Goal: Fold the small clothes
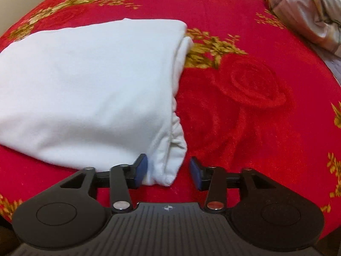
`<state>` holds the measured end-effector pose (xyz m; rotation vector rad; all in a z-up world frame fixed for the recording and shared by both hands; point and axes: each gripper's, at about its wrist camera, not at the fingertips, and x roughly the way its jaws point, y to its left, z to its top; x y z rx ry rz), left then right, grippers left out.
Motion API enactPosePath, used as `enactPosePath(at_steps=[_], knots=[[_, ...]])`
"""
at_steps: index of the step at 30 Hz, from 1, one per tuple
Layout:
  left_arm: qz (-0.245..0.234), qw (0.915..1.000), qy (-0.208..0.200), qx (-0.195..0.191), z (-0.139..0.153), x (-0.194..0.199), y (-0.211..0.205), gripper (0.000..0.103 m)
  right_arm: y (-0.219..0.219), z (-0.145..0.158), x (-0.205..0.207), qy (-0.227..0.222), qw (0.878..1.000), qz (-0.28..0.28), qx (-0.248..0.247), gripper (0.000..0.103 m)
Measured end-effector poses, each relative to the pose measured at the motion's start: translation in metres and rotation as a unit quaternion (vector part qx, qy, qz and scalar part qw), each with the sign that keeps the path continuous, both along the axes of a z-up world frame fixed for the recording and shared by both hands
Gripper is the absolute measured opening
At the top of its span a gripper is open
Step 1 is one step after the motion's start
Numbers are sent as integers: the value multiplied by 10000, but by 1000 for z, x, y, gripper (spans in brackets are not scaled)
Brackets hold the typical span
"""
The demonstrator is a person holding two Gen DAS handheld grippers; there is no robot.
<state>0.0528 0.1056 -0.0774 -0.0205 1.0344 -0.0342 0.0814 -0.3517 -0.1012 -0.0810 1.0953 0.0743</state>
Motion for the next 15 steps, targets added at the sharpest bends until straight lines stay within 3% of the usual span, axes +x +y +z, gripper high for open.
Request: enactPosePath(at_steps=[5, 9, 15], knots=[[281, 9984, -131, -481, 6, -4, 17, 30, 0, 21, -7, -424, 9986, -263, 196, 48], [603, 9928, -203, -1013, 7, -8, 34, 30, 7, 45, -10, -1048, 9940, -247, 199, 48], [976, 9900, -297, -971, 6, -10, 44, 30, 7, 65, -5, -1533, 9859, -382, 556, 48]])
